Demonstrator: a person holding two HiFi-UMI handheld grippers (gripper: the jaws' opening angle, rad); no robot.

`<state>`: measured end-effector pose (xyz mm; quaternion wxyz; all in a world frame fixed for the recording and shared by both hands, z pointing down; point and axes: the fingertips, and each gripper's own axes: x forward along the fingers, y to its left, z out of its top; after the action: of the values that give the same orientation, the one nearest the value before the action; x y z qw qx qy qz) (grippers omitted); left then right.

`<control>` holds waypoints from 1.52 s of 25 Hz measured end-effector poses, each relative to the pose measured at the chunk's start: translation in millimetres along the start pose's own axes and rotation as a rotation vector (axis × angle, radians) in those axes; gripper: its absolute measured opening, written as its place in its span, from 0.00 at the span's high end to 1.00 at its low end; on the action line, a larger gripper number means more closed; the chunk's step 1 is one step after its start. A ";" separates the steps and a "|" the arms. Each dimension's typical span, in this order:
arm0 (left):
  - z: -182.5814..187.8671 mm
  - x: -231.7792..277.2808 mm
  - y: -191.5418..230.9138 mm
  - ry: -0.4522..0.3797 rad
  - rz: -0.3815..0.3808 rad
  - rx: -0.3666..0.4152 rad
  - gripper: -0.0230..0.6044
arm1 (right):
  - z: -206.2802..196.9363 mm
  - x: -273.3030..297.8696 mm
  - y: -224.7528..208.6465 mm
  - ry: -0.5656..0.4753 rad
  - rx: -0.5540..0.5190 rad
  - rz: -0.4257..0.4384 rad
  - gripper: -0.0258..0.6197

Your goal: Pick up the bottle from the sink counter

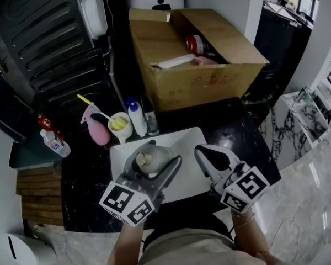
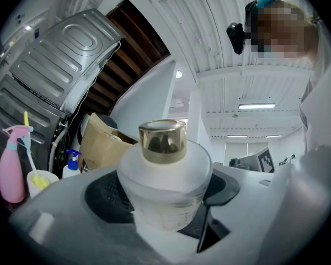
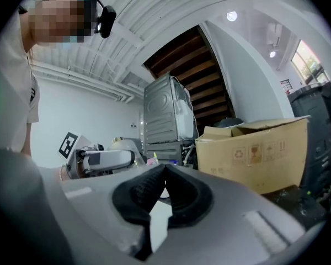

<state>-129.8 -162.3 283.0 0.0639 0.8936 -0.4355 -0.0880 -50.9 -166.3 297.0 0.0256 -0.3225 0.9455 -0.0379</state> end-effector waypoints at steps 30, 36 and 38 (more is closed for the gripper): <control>-16.4 9.7 -0.3 0.024 -0.029 -0.038 0.41 | -5.5 8.3 -6.9 0.018 0.024 0.012 0.96; -17.8 10.4 -4.2 0.029 -0.047 -0.032 0.41 | -7.7 8.2 -8.1 0.026 0.026 0.017 0.96; -17.5 10.1 -5.0 0.028 -0.051 -0.032 0.41 | -8.3 8.6 -8.0 0.029 0.027 0.017 0.96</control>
<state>-116.1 -166.6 298.2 0.0819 0.9044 -0.4103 -0.0838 -53.5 -177.4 305.8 0.0165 -0.3136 0.9478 -0.0554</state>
